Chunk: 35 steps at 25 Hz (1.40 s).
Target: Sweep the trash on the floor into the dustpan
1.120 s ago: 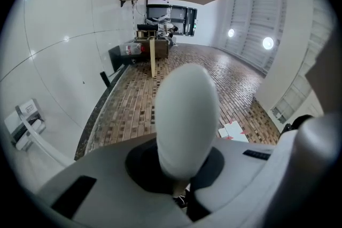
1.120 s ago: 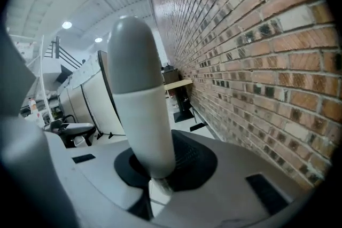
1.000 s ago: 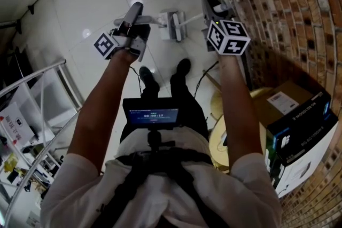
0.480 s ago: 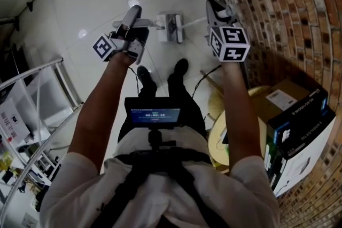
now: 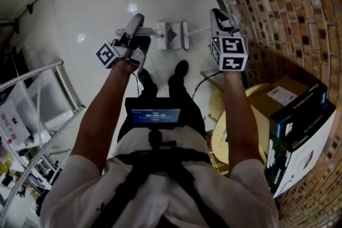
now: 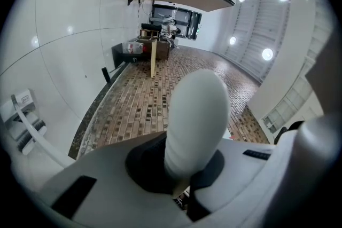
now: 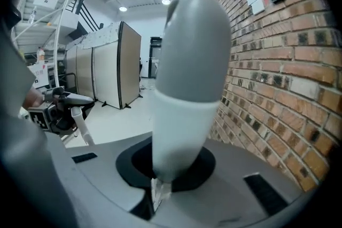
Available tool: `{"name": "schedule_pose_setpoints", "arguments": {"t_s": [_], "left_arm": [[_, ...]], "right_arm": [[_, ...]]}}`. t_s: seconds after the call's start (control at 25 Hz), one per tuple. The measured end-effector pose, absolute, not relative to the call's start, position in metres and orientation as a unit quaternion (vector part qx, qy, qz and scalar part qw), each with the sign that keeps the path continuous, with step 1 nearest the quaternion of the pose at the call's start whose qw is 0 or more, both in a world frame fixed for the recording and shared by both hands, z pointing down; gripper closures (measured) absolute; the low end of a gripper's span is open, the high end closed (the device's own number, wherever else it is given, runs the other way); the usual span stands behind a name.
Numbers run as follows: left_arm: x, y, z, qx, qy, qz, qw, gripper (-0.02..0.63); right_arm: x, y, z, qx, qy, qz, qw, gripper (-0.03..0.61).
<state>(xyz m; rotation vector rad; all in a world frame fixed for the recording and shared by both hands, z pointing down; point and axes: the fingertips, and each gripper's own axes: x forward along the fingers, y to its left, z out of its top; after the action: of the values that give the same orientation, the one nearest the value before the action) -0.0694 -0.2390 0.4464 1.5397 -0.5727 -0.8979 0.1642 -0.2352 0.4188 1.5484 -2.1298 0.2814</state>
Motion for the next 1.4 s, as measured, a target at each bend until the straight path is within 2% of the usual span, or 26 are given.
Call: {"name": "schedule_pose_setpoints", "arguments": {"t_s": [0.56,1.4], "left_arm": [[-0.04,-0.204,0.439,0.674,-0.189,-0.346,0.625,0.612],[0.059,-0.114,0.457,0.659,-0.238,-0.354,0.62,0.612]], "right_arm": [[0.213,-0.162,0.407,0.657,-0.7,0.096,0.262,0.569],[0.256,-0.103,0.44,0.616,-0.733,0.115,0.264,0.569]]}}
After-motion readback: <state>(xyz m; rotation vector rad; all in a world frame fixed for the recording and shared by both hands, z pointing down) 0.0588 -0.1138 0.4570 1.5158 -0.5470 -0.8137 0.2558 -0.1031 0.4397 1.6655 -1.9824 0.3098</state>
